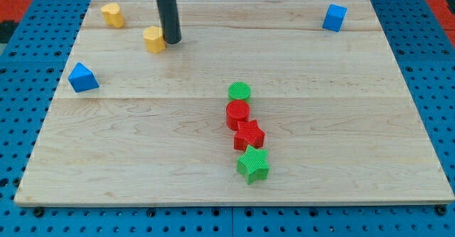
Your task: Place the yellow hexagon to the top right of the triangle
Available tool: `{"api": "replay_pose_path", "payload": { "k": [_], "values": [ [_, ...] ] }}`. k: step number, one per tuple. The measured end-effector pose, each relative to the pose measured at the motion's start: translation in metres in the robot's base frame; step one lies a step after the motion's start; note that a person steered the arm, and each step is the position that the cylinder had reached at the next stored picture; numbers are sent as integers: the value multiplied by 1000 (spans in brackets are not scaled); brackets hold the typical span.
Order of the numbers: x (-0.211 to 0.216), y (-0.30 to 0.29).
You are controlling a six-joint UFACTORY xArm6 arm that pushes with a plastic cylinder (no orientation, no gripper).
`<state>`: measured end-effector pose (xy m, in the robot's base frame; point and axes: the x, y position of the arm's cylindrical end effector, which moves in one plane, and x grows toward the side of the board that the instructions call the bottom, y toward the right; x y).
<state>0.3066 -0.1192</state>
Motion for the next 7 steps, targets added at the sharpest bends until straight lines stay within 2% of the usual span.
{"api": "replay_pose_path", "payload": {
  "k": [1,3,4,5,7],
  "values": [
    [0,-42],
    [-13,-14],
    [-22,-38],
    [-22,-90],
    [43,-117]
  ]
}}
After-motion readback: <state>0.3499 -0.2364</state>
